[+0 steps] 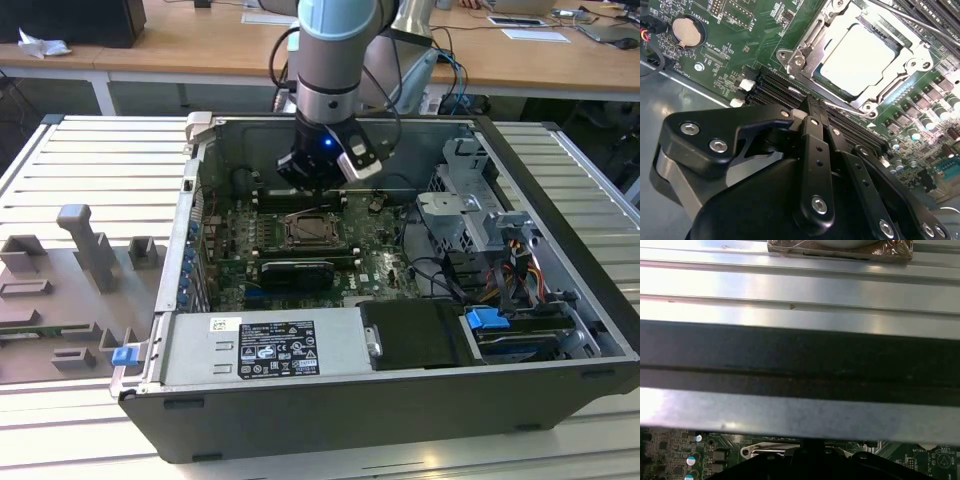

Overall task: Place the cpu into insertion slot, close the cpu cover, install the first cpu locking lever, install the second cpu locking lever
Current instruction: 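Install the first cpu locking lever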

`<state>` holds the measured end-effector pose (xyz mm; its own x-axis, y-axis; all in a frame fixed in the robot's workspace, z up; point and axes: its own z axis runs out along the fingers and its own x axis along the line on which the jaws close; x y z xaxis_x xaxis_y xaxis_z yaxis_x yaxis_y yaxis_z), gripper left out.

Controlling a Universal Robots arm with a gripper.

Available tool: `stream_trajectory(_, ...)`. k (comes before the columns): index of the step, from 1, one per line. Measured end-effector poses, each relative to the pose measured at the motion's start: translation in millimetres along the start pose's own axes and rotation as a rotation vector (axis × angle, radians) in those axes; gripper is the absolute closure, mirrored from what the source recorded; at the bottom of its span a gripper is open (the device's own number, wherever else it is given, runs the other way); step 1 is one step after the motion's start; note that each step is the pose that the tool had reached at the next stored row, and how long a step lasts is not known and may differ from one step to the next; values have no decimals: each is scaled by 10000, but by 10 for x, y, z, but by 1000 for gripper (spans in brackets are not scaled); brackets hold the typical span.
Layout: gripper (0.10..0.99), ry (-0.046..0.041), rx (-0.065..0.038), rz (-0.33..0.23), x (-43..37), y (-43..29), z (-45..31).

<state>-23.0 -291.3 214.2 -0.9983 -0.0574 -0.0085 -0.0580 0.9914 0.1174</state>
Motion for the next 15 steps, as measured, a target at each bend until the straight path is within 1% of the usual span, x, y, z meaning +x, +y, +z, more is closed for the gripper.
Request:
stream_trajectory(6, 980, 0, -3, 0, -38, -5, 44)
stream_trajectory(11, 980, 0, -3, 0, -46, -11, 83)
stream_trajectory(15, 980, 1, -1, 0, -47, -12, 98)
